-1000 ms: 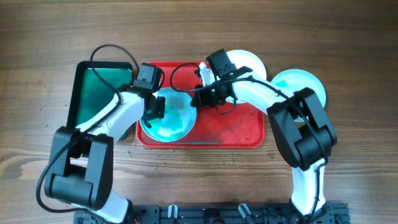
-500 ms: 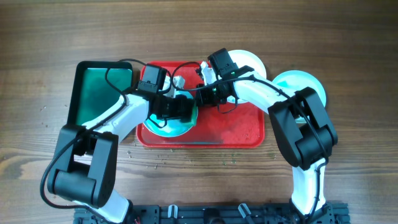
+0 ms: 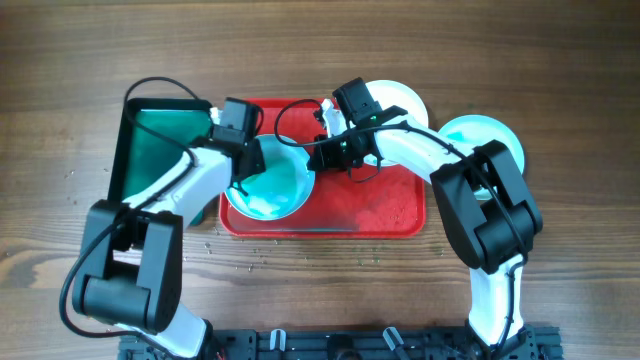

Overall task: Clean dirty plates on tray and stack at the side
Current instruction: 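Scrub the held plate with the sponge in the left gripper, then lift the plate with right gripper and stack it on the first plate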

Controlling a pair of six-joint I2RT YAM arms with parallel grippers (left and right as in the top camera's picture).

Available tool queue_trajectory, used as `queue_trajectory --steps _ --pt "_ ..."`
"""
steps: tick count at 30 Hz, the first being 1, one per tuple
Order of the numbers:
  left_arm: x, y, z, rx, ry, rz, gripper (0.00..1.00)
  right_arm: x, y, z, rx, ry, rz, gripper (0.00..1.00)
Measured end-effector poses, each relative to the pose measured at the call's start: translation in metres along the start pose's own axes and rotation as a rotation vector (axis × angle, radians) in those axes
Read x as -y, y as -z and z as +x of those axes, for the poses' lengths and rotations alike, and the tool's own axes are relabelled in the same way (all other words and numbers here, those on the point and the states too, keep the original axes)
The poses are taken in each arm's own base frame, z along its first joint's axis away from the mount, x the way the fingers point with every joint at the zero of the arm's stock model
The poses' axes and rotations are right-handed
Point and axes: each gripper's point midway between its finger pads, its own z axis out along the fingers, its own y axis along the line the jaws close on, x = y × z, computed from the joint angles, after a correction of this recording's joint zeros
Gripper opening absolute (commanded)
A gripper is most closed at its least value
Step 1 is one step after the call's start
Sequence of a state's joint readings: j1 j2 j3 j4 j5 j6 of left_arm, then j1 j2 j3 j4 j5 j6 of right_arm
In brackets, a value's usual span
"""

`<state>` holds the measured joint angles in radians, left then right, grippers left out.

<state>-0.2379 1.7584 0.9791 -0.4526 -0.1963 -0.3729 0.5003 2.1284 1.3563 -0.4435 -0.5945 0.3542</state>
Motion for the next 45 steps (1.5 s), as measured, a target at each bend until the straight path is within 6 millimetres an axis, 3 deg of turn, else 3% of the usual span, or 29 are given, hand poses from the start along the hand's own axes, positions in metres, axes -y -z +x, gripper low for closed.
queue_trajectory --steps 2,4,6,9,11,13,16,20,22,26,31,35,40,45 --pt "-0.007 0.007 -0.006 -0.025 0.024 -0.008 0.04 0.0 0.0 0.0 0.0 -0.005 0.0 0.04" --pt "-0.014 0.024 -0.027 -0.036 0.068 0.003 0.04 0.0 0.0 0.001 -0.003 -0.013 0.002 0.04" --pt "-0.021 0.051 -0.059 -0.001 0.121 0.027 0.04 0.001 0.0 0.002 -0.009 -0.017 0.003 0.04" --pt "-0.036 0.1 -0.091 0.034 0.185 0.062 0.04 0.001 0.0 0.003 -0.01 -0.018 0.004 0.04" --pt "-0.048 0.128 -0.103 0.072 0.219 0.079 0.04 0.002 0.0 0.007 -0.024 -0.028 0.009 0.04" --pt "-0.057 0.141 -0.102 0.077 0.242 0.083 0.04 0.004 0.001 0.011 -0.037 -0.036 0.034 0.04" --pt "-0.069 0.139 -0.093 0.033 0.266 0.066 0.04 0.005 0.019 0.018 -0.013 -0.006 0.197 0.04" --pt "-0.072 0.139 -0.091 0.024 0.272 0.06 0.04 -0.01 0.052 0.018 0.076 0.085 0.376 0.04" --pt "-0.072 0.139 -0.091 0.022 0.272 0.062 0.04 -0.04 0.096 0.011 0.244 0.206 0.539 0.04" --pt "-0.072 0.139 -0.092 0.026 0.272 0.064 0.04 -0.069 0.145 0.004 0.461 0.327 0.749 0.04" --pt "-0.072 0.139 -0.092 0.028 0.273 0.065 0.04 -0.083 0.182 0.002 0.616 0.474 1.05 0.04" --pt "-0.072 0.139 -0.092 0.028 0.281 0.065 0.04 -0.115 0.213 0.003 0.798 0.565 1.257 0.04" --pt "-0.072 0.139 -0.092 0.028 0.292 0.066 0.04 -0.155 0.238 0.005 0.976 0.596 1.372 0.04" --pt "-0.071 0.139 -0.093 0.03 0.295 0.07 0.04 -0.174 0.256 0.003 1.022 0.605 1.459 0.04"
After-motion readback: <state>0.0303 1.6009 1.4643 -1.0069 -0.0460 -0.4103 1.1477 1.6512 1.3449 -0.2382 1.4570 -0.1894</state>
